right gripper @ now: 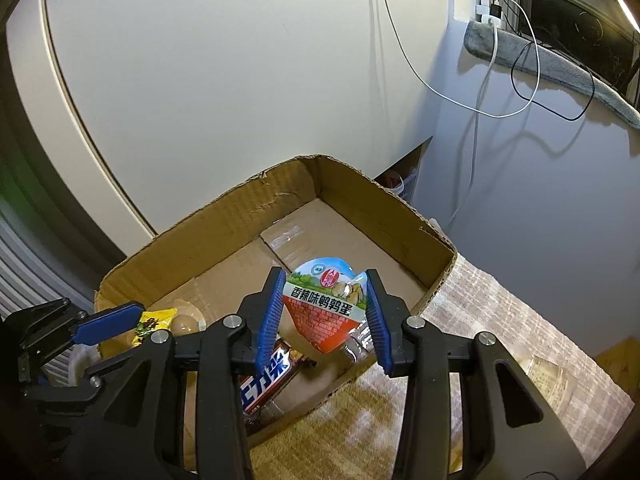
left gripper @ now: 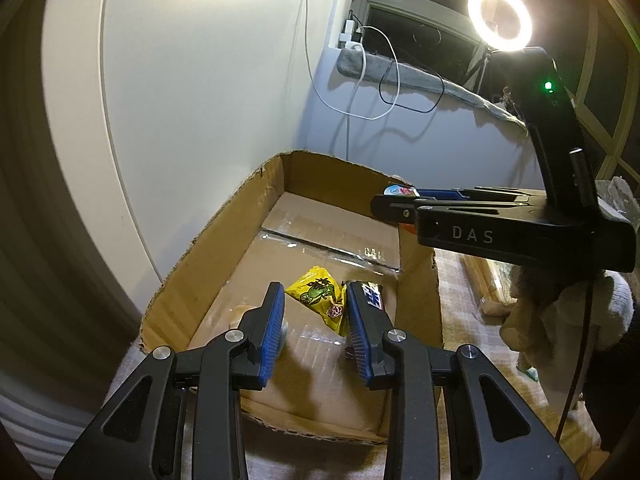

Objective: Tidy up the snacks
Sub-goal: 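Carry the yellow candy and egg-tray snack into the box and release both, then move both tools back to the snack pile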

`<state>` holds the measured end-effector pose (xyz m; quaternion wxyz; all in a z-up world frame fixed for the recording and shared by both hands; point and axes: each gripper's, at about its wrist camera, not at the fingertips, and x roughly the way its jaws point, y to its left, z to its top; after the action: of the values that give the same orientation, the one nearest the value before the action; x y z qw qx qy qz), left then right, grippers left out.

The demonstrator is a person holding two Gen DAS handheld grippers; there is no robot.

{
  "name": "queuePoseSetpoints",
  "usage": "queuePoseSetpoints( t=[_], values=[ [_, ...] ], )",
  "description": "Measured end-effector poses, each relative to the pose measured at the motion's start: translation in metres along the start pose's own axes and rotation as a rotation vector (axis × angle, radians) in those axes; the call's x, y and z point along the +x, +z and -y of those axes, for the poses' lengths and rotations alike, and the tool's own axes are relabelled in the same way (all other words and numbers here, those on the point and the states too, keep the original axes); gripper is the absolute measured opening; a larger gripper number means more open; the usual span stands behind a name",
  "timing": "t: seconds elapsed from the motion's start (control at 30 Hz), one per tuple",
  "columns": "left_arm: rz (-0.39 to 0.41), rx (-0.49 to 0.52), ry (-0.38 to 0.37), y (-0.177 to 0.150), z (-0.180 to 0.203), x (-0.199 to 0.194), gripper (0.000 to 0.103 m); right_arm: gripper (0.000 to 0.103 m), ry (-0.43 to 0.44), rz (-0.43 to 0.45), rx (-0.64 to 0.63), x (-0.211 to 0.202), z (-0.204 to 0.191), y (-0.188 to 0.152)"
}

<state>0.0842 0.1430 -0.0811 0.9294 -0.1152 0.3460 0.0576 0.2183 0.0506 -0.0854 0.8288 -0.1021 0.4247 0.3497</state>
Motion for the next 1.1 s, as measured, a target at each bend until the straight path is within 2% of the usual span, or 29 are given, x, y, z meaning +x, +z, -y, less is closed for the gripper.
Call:
queuePoseSetpoints(
  t=[0.13,0.2,0.27,0.33,0.43,0.53,1.1],
  values=[
    [0.003,0.003,0.005,0.001,0.001,-0.001,0.032,0.042,-0.005,-0.003,-0.003,0.003,0.000,0.002],
    [0.002,0.004,0.010,0.000,0.001,-0.002,0.040,0.046,-0.012,-0.002,-0.004,0.003,0.001,0.002],
    [0.006,0.001,0.011,0.000,0.000,-0.003,0.044,0.063,-0.021,0.010,-0.001,0.001,0.002,0.002],
    [0.008,0.002,0.009,0.000,0.000,-0.003,0.050,0.070,-0.030,0.027,0.002,-0.002,0.003,0.002],
    [0.014,0.008,0.011,0.000,0.001,-0.005,0.061,0.071,-0.032,0.032,0.010,-0.005,0.005,0.003],
    [0.020,0.013,0.011,0.000,0.003,-0.007,0.061,0.091,-0.026,0.043,0.012,-0.011,0.005,0.003],
    [0.053,0.051,0.001,-0.003,0.024,-0.027,0.061,0.091,-0.072,0.096,0.013,-0.062,0.006,-0.011]
  ],
)
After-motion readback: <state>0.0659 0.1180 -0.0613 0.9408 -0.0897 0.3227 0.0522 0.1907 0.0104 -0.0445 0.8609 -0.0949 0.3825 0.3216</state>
